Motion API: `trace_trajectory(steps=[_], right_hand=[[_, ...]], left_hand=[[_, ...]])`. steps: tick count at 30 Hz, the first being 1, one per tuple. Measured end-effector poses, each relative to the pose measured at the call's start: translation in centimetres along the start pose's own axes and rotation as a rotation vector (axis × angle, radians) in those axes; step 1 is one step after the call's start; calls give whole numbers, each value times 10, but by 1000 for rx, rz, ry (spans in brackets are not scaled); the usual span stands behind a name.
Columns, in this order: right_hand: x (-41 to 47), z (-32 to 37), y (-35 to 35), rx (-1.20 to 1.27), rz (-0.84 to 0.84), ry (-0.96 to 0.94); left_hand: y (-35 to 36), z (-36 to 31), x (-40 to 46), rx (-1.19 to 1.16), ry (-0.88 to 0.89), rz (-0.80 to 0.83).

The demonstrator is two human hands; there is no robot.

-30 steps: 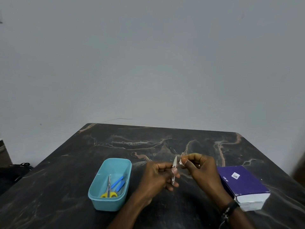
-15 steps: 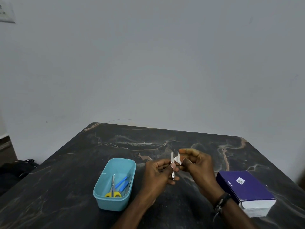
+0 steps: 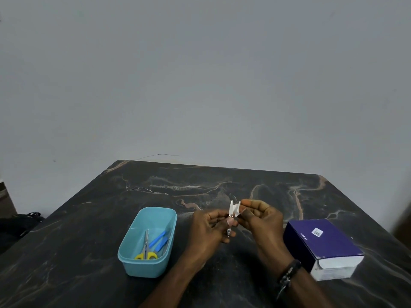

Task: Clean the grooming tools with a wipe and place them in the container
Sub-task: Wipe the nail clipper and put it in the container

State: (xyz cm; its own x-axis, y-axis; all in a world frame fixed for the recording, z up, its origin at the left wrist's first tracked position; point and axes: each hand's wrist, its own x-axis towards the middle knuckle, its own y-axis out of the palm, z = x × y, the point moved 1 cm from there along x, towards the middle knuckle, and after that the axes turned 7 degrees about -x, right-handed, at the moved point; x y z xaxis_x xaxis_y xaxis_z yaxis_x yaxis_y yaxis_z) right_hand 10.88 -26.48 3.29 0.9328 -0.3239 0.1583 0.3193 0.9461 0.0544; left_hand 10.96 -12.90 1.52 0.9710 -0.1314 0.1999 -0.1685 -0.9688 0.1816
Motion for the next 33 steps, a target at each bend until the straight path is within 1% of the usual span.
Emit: trace_trajectory(steps=[2,5,11,17,20,25,30,33], right_hand=[[-3,0,1,4,5,3],[-6,0,3,58,50,48],[-5,2,0,73,123,110],[-2,3,-5,92,152,143],[-4,6,-6,70,163,152],[-3,7,-8,2,227,175],[-4,6,-10,74,130,108],[-4,5,-9,101,123,72]], left_hand=[[0,1,-1,6,2,5],[1,2,0,11,-2,-1],[1,1,0,0,-16,-15],[0,-1,-2,33,-26,-27],[-1,-2,-2,59,-23,-42],[-2,-2,-2,145,13,-57],[3,-1,-3,118,-10,-30],[5,-1,-3,86,-13,-40]])
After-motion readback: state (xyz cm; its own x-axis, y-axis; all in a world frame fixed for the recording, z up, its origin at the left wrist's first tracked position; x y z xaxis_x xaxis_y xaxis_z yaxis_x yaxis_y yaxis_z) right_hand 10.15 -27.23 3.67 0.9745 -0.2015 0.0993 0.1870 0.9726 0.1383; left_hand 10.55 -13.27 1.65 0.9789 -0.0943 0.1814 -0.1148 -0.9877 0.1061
